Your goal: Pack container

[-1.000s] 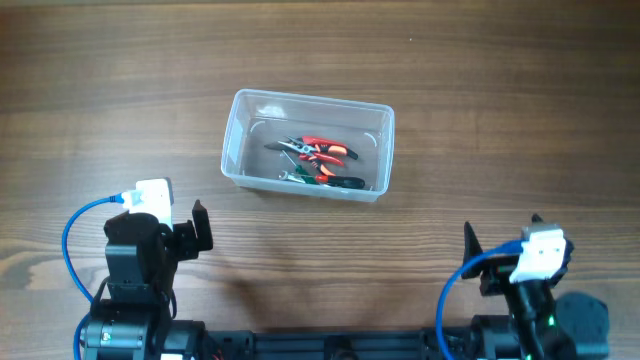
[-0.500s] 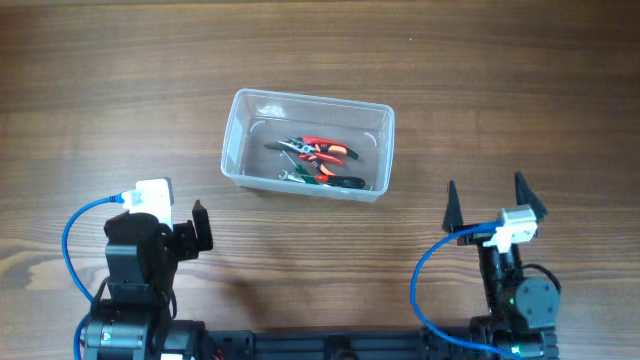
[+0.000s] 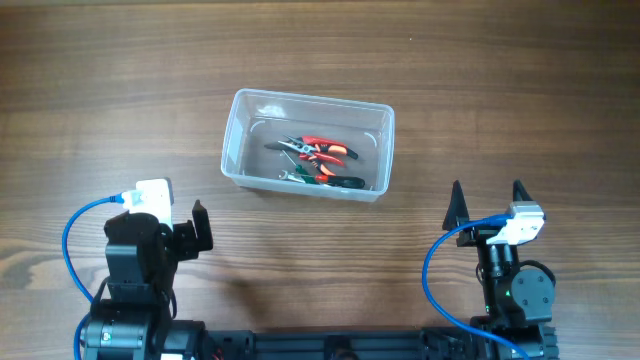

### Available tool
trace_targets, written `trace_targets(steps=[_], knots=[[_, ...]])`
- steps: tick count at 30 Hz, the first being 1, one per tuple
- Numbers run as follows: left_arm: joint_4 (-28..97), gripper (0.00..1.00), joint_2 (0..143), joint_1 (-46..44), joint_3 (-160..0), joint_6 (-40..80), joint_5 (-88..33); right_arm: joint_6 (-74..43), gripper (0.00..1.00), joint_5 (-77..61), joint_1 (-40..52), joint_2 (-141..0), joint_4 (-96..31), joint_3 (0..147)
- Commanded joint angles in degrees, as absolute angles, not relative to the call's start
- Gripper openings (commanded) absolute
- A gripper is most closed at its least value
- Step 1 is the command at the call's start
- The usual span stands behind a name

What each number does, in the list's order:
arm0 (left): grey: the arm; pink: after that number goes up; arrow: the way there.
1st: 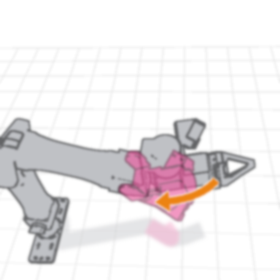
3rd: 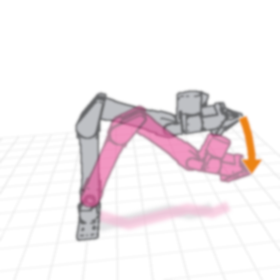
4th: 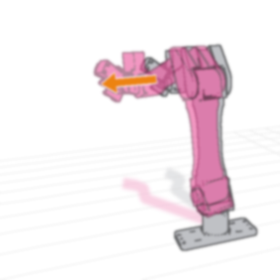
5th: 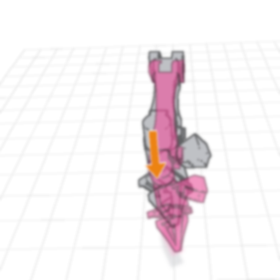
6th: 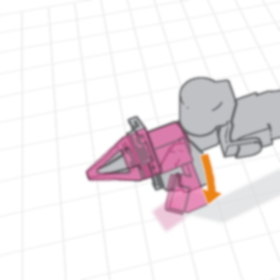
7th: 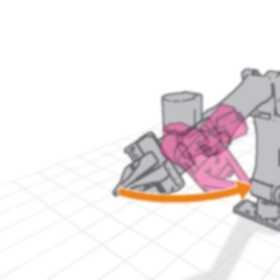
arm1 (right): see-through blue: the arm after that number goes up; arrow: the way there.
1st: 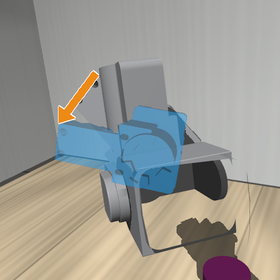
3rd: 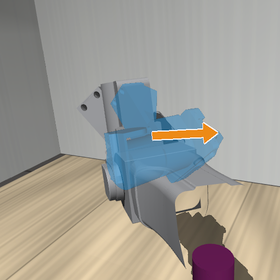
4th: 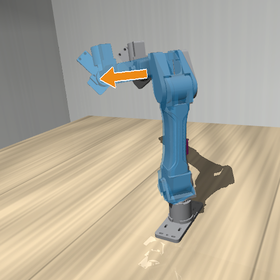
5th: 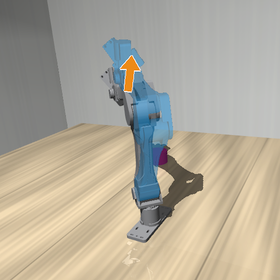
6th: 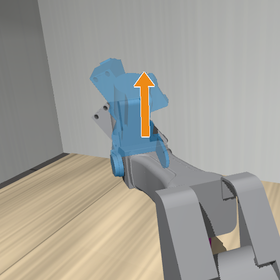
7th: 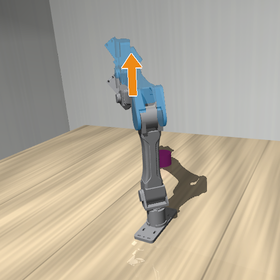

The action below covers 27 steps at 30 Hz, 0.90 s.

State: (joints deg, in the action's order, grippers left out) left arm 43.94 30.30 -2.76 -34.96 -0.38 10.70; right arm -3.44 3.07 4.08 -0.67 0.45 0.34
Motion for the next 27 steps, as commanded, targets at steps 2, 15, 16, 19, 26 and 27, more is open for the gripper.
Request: trace_targets(steps=[2,15,16,19,26,27], knots=[[43.8,1.00,29.8,-3.1,-34.7,-1.3,11.2,-4.6,1.00,4.1,3.9,-0.1,0.8,0.3],[44.1,1.00,29.7,-3.1,-34.7,-1.3,11.2,-4.6,1.00,4.1,3.9,-0.1,0.8,0.3],[44.1,1.00,29.5,-3.1,-34.7,-1.3,11.2,-4.6,1.00,4.1,3.9,-0.1,0.8,0.3],[44.1,1.00,24.2,-3.2,-34.7,-1.3,11.2,-4.6,1.00,4.1,3.9,-0.1,0.8,0.3],[47.9,1.00,0.3,-3.2,-34.4,-1.0,2.4,-4.6,1.00,4.1,3.9,-0.1,0.8,0.3],[47.6,1.00,0.3,-3.2,-34.2,-0.8,2.4,-4.6,1.00,4.1,3.9,-0.1,0.8,0.3]])
